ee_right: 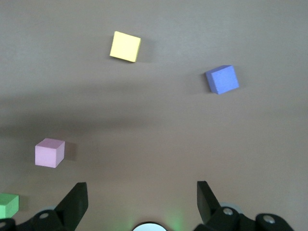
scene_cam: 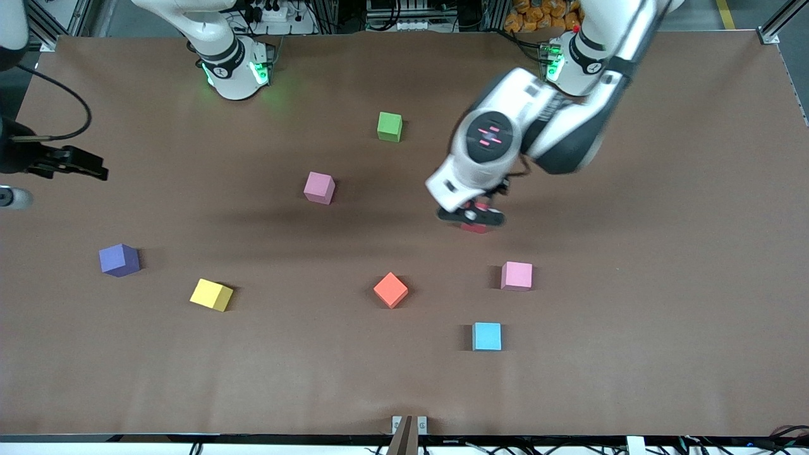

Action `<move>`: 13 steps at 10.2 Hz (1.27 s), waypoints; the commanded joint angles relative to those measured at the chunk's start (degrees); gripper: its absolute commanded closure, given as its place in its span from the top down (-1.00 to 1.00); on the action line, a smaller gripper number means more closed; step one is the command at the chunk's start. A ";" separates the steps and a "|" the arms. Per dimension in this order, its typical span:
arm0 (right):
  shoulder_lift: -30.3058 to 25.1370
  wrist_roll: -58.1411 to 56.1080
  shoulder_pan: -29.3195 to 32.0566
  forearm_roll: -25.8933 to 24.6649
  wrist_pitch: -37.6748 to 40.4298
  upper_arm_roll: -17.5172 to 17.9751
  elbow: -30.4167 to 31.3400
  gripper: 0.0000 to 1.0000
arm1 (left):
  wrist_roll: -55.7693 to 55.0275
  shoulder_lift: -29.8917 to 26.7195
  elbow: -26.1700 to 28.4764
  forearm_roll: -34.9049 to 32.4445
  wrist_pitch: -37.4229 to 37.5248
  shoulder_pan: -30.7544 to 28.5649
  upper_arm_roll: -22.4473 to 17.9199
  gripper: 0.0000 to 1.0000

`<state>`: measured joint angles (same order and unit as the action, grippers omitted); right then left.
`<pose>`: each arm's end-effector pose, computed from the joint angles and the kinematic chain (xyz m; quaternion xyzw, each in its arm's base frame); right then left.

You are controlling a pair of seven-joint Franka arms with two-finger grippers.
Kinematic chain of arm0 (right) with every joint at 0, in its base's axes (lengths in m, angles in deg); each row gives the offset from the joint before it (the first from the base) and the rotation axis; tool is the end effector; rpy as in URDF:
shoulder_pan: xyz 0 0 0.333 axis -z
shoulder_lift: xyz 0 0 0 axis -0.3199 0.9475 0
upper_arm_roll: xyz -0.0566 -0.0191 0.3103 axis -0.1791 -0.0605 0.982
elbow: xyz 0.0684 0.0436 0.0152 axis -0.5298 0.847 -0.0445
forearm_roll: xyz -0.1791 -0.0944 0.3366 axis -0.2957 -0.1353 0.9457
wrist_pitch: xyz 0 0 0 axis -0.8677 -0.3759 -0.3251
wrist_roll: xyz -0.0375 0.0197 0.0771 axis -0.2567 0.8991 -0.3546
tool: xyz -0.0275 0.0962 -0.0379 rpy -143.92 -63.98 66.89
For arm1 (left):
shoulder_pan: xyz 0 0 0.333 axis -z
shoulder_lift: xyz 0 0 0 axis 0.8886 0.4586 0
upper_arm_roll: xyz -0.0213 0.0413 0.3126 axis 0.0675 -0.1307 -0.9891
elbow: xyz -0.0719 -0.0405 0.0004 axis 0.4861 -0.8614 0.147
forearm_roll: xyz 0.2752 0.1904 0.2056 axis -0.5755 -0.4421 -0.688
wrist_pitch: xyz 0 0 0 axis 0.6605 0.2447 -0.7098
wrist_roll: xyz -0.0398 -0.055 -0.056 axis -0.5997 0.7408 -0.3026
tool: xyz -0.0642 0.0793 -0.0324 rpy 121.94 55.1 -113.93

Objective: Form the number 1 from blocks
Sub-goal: 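Reach the left gripper toward the red cube, then lower the left gripper onto the red cube while the right gripper reaches the pink cube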

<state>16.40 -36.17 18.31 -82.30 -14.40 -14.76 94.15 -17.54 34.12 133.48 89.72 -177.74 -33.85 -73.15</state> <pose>0.5676 -0.0100 0.5925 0.9965 -0.0096 -0.0823 0.0116 0.4915 -0.4372 0.3887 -0.9907 0.0674 0.1160 0.0219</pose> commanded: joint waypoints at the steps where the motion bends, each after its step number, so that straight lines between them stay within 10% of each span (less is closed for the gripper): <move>1: 0.47 0.49 -0.71 -0.32 0.62 0.28 -0.42 1.00 | -3.44 -1.23 3.62 2.65 -3.26 2.26 -0.59 1.00; 13: 4.01 11.11 -9.41 7.67 -10.78 1.94 10.89 1.00 | 3.20 3.41 13.21 -3.64 -13.37 -2.56 3.19 1.00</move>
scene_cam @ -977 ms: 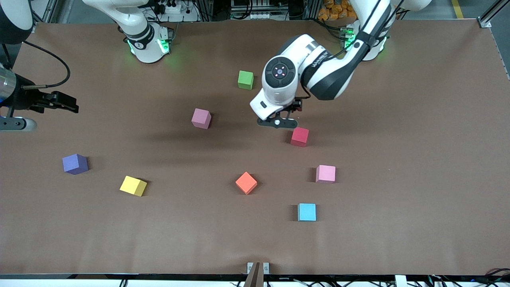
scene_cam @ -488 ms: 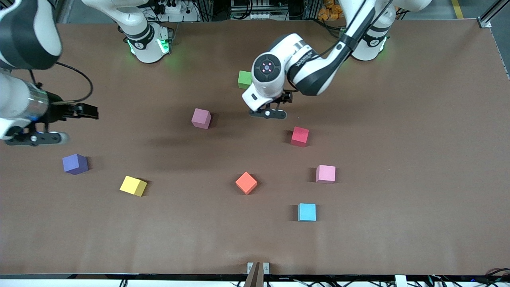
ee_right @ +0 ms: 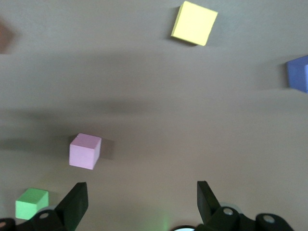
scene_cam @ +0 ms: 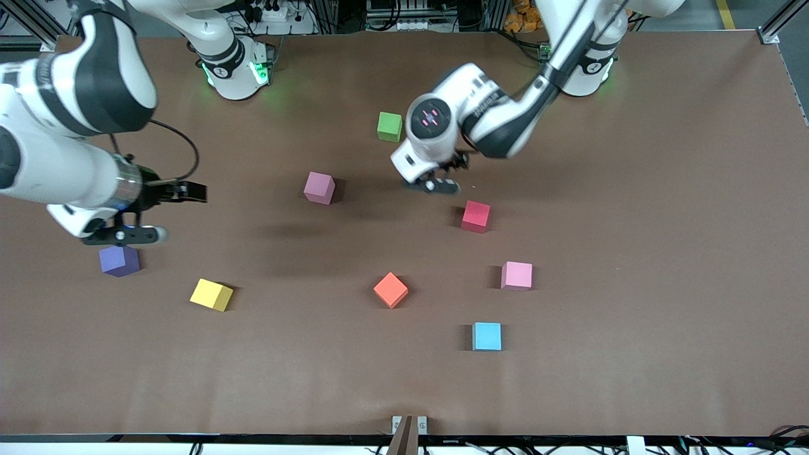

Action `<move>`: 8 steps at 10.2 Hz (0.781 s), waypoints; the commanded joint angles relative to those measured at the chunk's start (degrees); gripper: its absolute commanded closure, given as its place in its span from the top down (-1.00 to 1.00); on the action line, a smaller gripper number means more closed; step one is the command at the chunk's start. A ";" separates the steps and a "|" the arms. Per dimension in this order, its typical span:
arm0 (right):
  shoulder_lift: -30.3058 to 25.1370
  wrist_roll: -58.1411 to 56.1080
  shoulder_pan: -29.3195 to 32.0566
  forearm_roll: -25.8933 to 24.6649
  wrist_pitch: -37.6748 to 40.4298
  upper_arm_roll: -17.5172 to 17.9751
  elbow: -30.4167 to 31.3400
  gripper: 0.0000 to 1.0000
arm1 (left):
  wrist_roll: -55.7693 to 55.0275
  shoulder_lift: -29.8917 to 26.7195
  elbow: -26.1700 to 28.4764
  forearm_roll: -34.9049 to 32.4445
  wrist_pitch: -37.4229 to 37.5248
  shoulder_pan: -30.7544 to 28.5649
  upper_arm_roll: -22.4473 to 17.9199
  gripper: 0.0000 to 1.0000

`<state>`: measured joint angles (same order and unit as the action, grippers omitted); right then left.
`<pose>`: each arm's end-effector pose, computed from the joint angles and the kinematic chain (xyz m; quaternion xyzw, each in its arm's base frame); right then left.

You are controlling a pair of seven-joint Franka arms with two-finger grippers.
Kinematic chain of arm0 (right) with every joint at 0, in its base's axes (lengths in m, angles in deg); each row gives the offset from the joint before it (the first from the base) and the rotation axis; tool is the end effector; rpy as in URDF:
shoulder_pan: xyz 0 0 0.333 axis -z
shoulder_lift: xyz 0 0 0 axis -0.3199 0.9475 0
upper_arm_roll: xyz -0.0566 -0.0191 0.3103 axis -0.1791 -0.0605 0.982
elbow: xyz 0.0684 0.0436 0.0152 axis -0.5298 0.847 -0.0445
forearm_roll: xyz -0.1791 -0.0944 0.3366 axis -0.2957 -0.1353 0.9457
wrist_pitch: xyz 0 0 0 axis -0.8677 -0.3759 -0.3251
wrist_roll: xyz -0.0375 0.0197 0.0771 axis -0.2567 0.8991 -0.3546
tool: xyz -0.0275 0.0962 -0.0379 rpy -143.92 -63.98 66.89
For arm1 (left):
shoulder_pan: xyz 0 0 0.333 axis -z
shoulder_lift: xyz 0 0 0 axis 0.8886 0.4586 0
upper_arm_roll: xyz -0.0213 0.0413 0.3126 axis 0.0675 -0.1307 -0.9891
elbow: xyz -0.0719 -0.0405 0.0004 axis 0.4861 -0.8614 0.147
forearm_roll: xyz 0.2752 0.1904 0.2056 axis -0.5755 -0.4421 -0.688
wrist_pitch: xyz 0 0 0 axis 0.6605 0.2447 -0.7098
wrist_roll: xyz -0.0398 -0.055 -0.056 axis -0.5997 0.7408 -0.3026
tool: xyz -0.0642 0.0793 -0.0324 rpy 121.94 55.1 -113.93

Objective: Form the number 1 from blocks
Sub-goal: 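Lower the left gripper onto the red cube while the right gripper reaches the pink cube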

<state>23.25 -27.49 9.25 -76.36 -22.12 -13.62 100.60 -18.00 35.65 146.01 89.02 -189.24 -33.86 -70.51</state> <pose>0.5885 0.1063 0.4803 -0.9906 0.0009 0.1353 0.0191 0.4468 -0.4441 0.2930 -0.9865 0.0878 0.1349 0.0309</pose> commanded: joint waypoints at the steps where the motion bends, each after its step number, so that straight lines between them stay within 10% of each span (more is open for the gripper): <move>1: -5.39 4.79 -0.35 1.91 -6.92 2.63 9.34 1.00 | 5.78 1.38 2.67 -4.70 -3.88 -3.87 0.56 1.00; 8: -9.37 22.62 -0.26 1.92 -24.93 16.86 30.19 1.00 | 18.89 2.08 5.94 -8.76 -14.45 -8.00 0.56 1.00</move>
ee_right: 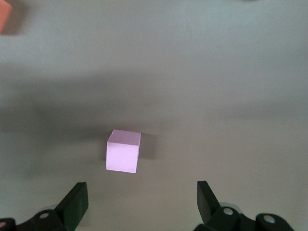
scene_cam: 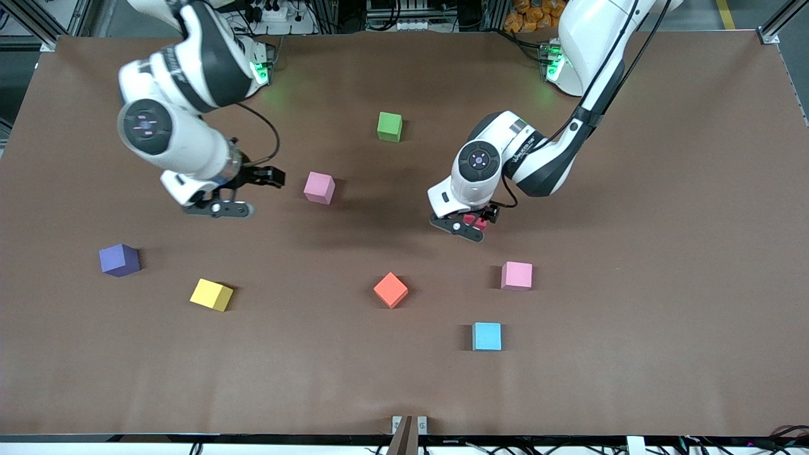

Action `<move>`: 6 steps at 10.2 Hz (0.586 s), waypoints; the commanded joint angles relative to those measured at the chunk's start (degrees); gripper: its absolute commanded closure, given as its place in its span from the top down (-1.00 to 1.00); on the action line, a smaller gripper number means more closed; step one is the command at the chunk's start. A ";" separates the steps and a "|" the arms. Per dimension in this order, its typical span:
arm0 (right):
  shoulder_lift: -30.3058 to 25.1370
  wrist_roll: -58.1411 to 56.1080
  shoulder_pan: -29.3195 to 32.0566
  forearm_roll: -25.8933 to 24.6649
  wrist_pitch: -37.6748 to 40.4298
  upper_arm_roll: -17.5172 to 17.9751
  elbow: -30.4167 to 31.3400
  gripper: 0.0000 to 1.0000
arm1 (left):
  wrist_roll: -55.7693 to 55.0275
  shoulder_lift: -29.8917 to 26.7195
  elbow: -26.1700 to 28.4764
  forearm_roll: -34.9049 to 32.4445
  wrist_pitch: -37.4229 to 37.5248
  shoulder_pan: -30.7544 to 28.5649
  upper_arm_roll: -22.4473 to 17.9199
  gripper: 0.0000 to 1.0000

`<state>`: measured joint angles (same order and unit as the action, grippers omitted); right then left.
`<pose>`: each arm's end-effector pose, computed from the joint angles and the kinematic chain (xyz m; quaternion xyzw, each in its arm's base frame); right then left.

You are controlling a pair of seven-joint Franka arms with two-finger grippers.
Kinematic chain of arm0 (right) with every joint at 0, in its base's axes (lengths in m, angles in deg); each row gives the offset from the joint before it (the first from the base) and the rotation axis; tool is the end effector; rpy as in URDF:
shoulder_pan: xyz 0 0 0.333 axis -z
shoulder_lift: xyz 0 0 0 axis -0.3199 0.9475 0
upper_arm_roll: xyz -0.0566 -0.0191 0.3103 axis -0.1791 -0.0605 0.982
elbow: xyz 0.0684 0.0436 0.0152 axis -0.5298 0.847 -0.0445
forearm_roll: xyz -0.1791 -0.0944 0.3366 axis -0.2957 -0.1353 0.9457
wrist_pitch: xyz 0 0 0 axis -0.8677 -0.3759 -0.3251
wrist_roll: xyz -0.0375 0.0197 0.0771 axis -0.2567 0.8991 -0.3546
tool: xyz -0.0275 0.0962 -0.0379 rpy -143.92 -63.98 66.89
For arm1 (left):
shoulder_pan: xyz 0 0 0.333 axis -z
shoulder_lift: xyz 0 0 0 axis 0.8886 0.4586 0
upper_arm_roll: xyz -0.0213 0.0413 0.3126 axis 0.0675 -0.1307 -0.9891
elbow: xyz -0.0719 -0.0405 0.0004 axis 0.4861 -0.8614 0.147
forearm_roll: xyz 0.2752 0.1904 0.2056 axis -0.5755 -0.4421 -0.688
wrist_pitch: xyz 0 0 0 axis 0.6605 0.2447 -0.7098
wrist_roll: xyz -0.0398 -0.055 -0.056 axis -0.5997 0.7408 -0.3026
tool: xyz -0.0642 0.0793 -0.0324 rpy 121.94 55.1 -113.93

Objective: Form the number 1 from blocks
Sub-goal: 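Close the left gripper on the red cube while the right gripper grasps the pink cube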

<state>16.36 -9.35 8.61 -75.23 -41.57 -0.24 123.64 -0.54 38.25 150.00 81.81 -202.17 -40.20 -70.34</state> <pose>0.5013 0.2230 0.3926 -0.9919 0.0522 0.1155 0.0084 0.4960 -0.3946 0.2515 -0.9734 0.2187 0.0670 0.0110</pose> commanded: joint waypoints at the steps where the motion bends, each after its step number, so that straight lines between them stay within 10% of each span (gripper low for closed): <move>1: -2.22 7.91 0.38 0.78 -9.96 5.60 10.49 1.00 | 2.13 -0.70 2.74 -2.08 -2.13 -2.11 0.38 1.00; 6: -0.98 12.08 -1.29 0.78 -19.13 7.91 17.62 1.00 | 1.00 1.40 3.01 -2.00 -4.34 -3.52 0.38 1.00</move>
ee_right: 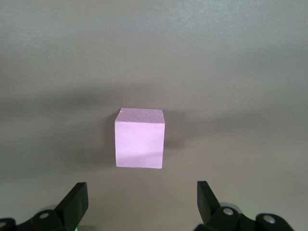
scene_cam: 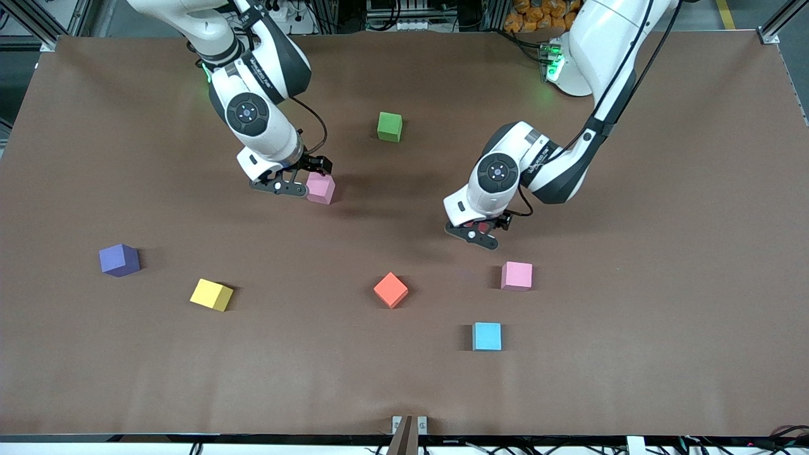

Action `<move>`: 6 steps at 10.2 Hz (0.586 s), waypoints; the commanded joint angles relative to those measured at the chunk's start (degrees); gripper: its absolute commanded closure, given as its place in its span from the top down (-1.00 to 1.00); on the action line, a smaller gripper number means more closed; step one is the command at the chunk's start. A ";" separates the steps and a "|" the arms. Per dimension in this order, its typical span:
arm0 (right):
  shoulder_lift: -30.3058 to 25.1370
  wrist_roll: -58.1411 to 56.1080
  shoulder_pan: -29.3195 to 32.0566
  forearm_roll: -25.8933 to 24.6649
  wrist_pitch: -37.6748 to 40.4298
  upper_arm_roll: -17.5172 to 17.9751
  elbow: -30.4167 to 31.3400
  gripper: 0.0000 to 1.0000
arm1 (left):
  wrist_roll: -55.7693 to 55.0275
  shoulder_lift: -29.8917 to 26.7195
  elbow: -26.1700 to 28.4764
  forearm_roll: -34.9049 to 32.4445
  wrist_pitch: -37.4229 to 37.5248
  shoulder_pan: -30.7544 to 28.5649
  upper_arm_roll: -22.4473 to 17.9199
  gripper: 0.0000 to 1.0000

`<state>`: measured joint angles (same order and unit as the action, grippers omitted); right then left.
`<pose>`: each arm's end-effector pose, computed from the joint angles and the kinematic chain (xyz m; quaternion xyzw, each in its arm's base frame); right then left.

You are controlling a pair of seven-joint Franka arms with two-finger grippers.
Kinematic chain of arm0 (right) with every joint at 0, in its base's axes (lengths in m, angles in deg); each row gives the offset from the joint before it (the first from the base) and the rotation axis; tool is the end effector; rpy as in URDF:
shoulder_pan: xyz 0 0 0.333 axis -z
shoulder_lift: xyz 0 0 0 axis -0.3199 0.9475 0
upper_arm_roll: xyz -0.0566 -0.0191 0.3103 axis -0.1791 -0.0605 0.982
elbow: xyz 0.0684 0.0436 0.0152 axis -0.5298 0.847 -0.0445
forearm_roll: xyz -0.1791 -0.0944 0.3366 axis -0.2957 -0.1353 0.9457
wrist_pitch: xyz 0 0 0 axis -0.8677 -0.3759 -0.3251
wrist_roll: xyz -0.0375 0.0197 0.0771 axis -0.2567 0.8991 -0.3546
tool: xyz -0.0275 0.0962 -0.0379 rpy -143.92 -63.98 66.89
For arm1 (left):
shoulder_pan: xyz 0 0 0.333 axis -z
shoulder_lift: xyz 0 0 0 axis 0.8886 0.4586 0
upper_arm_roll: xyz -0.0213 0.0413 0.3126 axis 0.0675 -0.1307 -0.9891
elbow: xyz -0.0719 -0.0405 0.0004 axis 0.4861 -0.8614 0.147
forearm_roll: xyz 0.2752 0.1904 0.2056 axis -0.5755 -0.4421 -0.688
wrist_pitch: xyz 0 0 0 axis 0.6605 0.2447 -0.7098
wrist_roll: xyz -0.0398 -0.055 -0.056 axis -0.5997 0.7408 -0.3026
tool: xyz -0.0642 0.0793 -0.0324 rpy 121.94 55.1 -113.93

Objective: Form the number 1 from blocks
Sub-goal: 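Close the left gripper on the red cube while the right gripper grasps the pink cube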

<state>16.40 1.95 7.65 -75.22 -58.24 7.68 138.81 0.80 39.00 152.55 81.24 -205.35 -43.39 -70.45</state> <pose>0.4257 0.2737 0.3028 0.9911 -0.0848 -0.1029 0.0046 0.5084 -0.3628 0.2297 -0.9759 0.2074 0.0678 0.0083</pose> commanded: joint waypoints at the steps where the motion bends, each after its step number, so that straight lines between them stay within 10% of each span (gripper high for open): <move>1: -0.33 0.77 -0.33 0.77 -4.91 -0.02 3.51 1.00 | -0.61 1.36 0.46 -1.43 -1.24 -0.15 0.50 1.00; 6: 5.03 0.51 -2.96 -0.72 -12.74 0.16 4.66 1.00 | -5.78 3.47 0.20 -1.43 -1.51 0.03 0.50 1.00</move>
<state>19.90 1.94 5.92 -75.41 -68.42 7.79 143.14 -1.87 41.84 152.72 81.24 -206.10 -43.07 -70.22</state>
